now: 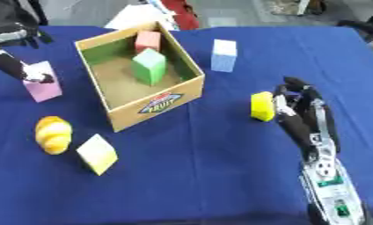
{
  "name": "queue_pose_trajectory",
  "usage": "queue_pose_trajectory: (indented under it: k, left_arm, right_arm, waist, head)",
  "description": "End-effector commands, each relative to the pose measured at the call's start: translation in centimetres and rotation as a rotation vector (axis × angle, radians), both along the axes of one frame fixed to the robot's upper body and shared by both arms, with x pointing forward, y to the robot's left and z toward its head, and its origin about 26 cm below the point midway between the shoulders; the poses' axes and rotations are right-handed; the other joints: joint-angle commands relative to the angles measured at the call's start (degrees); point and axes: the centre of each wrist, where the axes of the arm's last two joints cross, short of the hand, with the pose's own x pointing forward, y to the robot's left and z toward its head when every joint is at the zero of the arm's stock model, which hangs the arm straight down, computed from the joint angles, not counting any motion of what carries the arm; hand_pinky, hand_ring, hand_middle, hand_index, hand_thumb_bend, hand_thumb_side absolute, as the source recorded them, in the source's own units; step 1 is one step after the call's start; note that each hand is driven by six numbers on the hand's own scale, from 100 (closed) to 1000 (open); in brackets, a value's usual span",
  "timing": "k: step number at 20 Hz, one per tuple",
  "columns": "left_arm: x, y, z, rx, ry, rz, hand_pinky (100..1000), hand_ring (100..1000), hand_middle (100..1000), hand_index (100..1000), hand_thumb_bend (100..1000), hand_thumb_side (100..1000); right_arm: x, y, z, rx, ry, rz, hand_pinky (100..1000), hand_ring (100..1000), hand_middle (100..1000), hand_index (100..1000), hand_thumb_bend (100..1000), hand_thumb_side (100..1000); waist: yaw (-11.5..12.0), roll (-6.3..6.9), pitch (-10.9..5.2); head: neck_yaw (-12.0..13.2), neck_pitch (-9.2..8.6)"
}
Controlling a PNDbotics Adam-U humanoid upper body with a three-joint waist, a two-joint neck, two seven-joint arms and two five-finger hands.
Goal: Pick up objects on the table and place them in the box.
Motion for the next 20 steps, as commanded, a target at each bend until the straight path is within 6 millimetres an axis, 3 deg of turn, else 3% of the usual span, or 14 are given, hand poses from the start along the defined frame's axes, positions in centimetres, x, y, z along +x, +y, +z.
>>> queue_pose_trajectory:
  k: [1,12,16,17,18,20]
  left_arm:
    - [0.2,0.2,1.2,0.035,-0.036,0.020,800,788,829,914,583,381]
    - [0.0,1.8,0.3,0.105,-0.049,0.141,759,756,797,901,580,361]
    - [-0.1,2.3,-0.1,0.115,-0.007,0.149,670,612,675,830,532,309]
    - [-0.1,2.3,-0.1,0.119,-0.001,0.151,670,612,675,830,532,309]
    - [-0.2,2.4,0.0,0.124,0.004,0.152,606,535,585,770,504,263]
    - [-0.3,2.4,0.3,0.129,-0.005,0.147,536,463,492,701,471,193]
  right_arm:
    - [0.1,-0.4,0.5,-0.016,-0.015,0.001,570,586,655,785,100,398]
    - [0.1,-0.4,0.6,-0.013,-0.018,0.000,570,586,655,785,100,400]
    - [0.1,-0.4,0.6,-0.012,-0.018,-0.003,570,586,655,785,100,400]
    - [0.1,-0.5,0.6,-0.012,-0.018,-0.004,570,586,655,785,100,400]
    - [0.1,-0.5,0.5,-0.012,-0.017,-0.004,570,586,655,786,100,400]
    - [0.2,-0.4,0.5,-0.012,-0.017,-0.003,570,586,655,786,100,401]
  waist:
    - [-0.13,0.76,-1.69]
    - [0.01,0.84,-1.39]
    - [0.04,0.78,-1.38]
    - [0.05,0.78,-1.39]
    - [0.07,0.79,-1.39]
    - [0.09,0.82,-1.43]
  head:
    - [0.18,0.09]
    - [0.03,-0.16]
    - [0.09,-0.19]
    - [0.12,-0.20]
    - [0.15,-0.23]
    - [0.12,-0.15]
